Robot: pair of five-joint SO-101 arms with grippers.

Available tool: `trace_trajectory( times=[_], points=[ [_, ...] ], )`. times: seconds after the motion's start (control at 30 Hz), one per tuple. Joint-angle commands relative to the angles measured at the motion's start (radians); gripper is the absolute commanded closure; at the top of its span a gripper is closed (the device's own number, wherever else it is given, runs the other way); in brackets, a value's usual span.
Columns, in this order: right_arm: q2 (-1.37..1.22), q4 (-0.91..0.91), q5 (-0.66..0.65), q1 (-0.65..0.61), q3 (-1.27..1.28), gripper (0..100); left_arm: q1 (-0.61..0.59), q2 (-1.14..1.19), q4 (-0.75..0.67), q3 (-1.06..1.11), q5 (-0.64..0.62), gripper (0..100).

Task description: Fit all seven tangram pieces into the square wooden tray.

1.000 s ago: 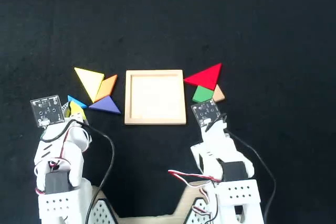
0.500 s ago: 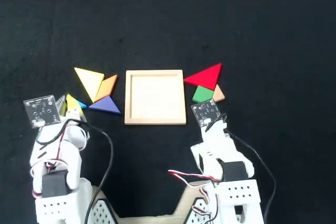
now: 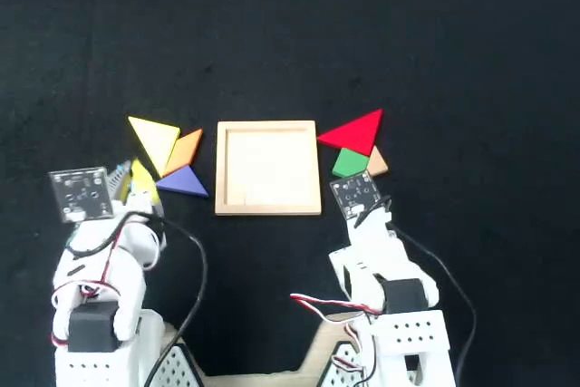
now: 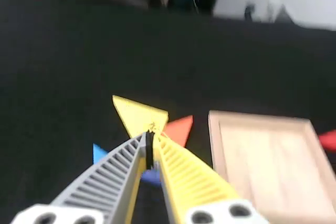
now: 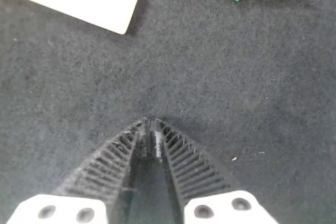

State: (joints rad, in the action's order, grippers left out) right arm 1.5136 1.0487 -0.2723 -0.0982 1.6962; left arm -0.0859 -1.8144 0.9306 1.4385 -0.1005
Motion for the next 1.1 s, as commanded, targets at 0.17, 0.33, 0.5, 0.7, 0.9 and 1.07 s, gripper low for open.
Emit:
trace_trajectory(
  times=[0.17,0.33,0.5,0.7,0.9,1.07],
  points=[
    [0.012,0.0,-0.008,-0.017,-0.027,98.6,0.182,-0.008,0.216,-0.036,0.273,97],
    [0.012,0.0,-0.008,-0.017,-0.027,98.6,0.114,-0.008,0.199,-0.038,0.275,97],
    [0.012,0.0,-0.008,-0.017,-0.027,98.6,-0.177,-0.008,0.095,-0.033,0.034,97],
    [0.012,0.0,-0.008,-0.017,-0.027,98.6,-0.213,-0.008,0.031,0.027,-0.008,97],
    [0.012,0.0,-0.008,-0.017,-0.027,98.6,-0.024,-0.008,0.034,0.077,0.132,97],
    [0.012,0.0,-0.008,-0.017,-0.027,98.6,0.084,-0.006,0.054,0.105,0.282,97]
  ],
)
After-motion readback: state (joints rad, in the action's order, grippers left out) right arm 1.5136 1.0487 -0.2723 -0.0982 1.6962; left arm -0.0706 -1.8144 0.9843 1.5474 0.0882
